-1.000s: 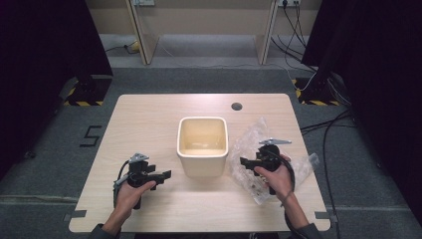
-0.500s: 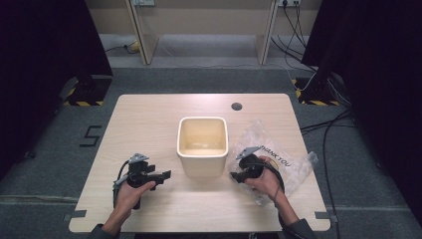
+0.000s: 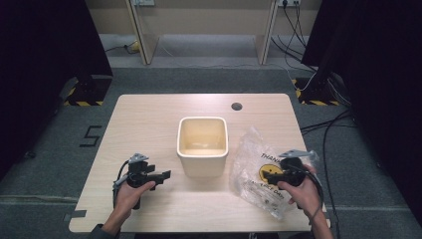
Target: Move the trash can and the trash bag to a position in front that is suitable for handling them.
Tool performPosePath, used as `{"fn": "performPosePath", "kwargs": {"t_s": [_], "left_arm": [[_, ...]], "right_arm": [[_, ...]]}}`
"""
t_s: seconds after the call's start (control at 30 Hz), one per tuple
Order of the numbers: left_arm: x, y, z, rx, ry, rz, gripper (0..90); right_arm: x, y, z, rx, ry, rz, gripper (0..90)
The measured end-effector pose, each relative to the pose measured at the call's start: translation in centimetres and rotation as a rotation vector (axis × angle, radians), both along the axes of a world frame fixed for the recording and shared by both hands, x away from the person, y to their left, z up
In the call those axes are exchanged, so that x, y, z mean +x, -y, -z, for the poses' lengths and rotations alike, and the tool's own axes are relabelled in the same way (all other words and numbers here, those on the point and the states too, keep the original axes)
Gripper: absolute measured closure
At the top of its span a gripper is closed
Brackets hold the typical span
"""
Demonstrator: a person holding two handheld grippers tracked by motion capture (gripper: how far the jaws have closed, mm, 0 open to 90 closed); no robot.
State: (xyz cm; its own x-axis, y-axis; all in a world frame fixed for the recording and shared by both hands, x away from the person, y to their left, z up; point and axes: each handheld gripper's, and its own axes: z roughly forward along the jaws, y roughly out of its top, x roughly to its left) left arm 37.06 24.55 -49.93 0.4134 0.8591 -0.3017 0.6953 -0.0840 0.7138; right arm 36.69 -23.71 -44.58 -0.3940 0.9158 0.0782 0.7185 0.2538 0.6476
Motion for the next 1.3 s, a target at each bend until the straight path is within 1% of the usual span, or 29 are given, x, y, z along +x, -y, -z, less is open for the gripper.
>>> {"fn": "performPosePath", "kwargs": {"t_s": [0.03, 0.07, 0.1, 0.17, 0.23, 0.3, 0.33, 0.4, 0.43, 0.47, 0.5, 0.53, 0.6, 0.63, 0.67, 0.8, 0.83, 0.9, 0.93, 0.97, 1.0, 1.03, 1.07, 1.1, 1.13, 1.17, 1.2, 1.27, 1.3], "left_arm": [[0.0, 0.0, 0.0, 0.000, 0.000, 0.000, 21.2], [0.0, 0.0, 0.0, 0.000, 0.002, 0.001, 21.2], [0.0, 0.0, 0.0, 0.000, 0.002, 0.002, 21.2], [0.0, 0.0, 0.0, -0.001, 0.001, 0.003, 21.2], [0.1, 0.1, 0.1, 0.003, -0.005, 0.009, 21.2], [0.1, 0.2, 0.1, 0.005, -0.004, 0.011, 21.2], [0.1, 0.2, 0.1, 0.005, -0.001, 0.012, 21.2], [0.1, 0.2, 0.1, 0.004, -0.002, 0.013, 21.3], [0.1, 0.2, 0.1, 0.004, -0.004, 0.013, 21.3], [0.2, 0.1, 0.2, 0.001, -0.009, 0.010, 21.3], [0.2, 0.1, 0.2, 0.001, -0.009, 0.010, 21.4], [0.2, 0.1, 0.3, 0.001, -0.010, 0.010, 21.4], [0.2, 0.1, 0.2, 0.000, -0.009, 0.011, 21.4], [0.2, 0.1, 0.2, 0.000, -0.008, 0.009, 21.4], [0.2, 0.1, 0.2, 0.000, -0.008, 0.008, 21.4], [0.2, 0.0, 0.3, 0.000, -0.011, 0.005, 21.4], [0.2, 0.0, 0.2, -0.001, -0.011, 0.004, 21.4], [0.2, 0.0, 0.2, 0.000, -0.010, 0.005, 21.4], [0.2, 0.0, 0.2, 0.000, -0.009, 0.005, 21.3], [0.2, 0.0, 0.2, 0.000, -0.007, 0.006, 21.3], [0.1, 0.0, 0.2, 0.000, -0.007, 0.007, 21.4], [0.1, 0.0, 0.2, -0.001, -0.007, 0.008, 21.3], [0.1, 0.0, 0.2, 0.001, -0.006, 0.010, 21.4], [0.1, 0.0, 0.1, 0.001, -0.006, 0.011, 21.4], [0.1, 0.0, 0.1, 0.001, -0.006, 0.011, 21.4], [0.1, 0.0, 0.1, -0.001, -0.007, 0.010, 21.4], [0.2, -0.1, 0.2, -0.001, -0.008, 0.011, 21.4], [0.2, -0.1, 0.2, -0.001, -0.010, 0.009, 21.4], [0.2, -0.1, 0.2, -0.001, -0.010, 0.009, 21.4]], "right_arm": [[0.0, 0.0, 0.0, 0.000, 0.000, 0.000, 23.5], [-0.3, 0.8, 0.1, -0.008, -0.003, 0.031, 24.2], [-1.0, 2.1, 0.6, 0.005, -0.057, 0.062, 24.1], [-1.4, 2.5, 0.9, 0.007, -0.063, 0.081, 24.1], [-2.0, 3.8, 2.1, -0.018, -0.090, 0.129, 24.1], [-1.9, 4.3, 3.0, -0.035, -0.113, 0.124, 24.4], [-1.0, 4.5, 3.8, -0.065, -0.108, 0.102, 26.8], [0.2, 4.7, 4.4, -0.099, -0.079, 0.052, 27.3], [0.2, 4.7, 4.4, -0.099, -0.079, 0.052, 27.3], [1.6, 4.9, 4.6, -0.128, -0.040, 0.007, 28.4], [1.6, 4.9, 4.6, -0.128, -0.040, 0.007, 28.4], [3.1, 4.9, 4.7, -0.151, 0.011, -0.040, 28.7], [3.9, 4.9, 4.7, -0.148, 0.030, -0.045, 28.6], [5.0, 4.7, 4.4, -0.152, 0.057, -0.055, 28.6], [5.3, 4.6, 4.3, -0.154, 0.063, -0.055, 28.4], [5.3, 4.0, 3.3, -0.171, 0.081, -0.014, 27.9], [4.7, 3.3, 2.6, -0.176, 0.098, -0.006, 27.0], [4.4, 2.8, 2.3, -0.169, 0.105, -0.009, 26.4], [3.6, 1.5, 1.9, -0.135, 0.108, -0.048, 25.4], [3.6, 1.5, 1.9, -0.135, 0.108, -0.048, 25.4], [3.0, 0.0, 2.0, -0.093, 0.083, -0.093, 24.5], [2.8, -0.6, 2.2, -0.080, 0.057, -0.110, 24.0], [2.7, -1.3, 2.5, -0.074, 0.008, -0.138, 23.1], [2.6, -1.7, 2.7, -0.070, -0.026, -0.141, 21.9], [2.6, -1.7, 2.7, -0.070, -0.026, -0.141, 21.9], [2.4, -2.1, 3.1, -0.078, -0.066, -0.148, 21.4], [2.5, -2.5, 3.9, -0.127, -0.079, -0.140, 21.4], [2.9, -2.4, 4.6, -0.163, -0.089, -0.121, 21.5], [2.9, -2.4, 4.6, -0.163, -0.089, -0.121, 21.5]]}}
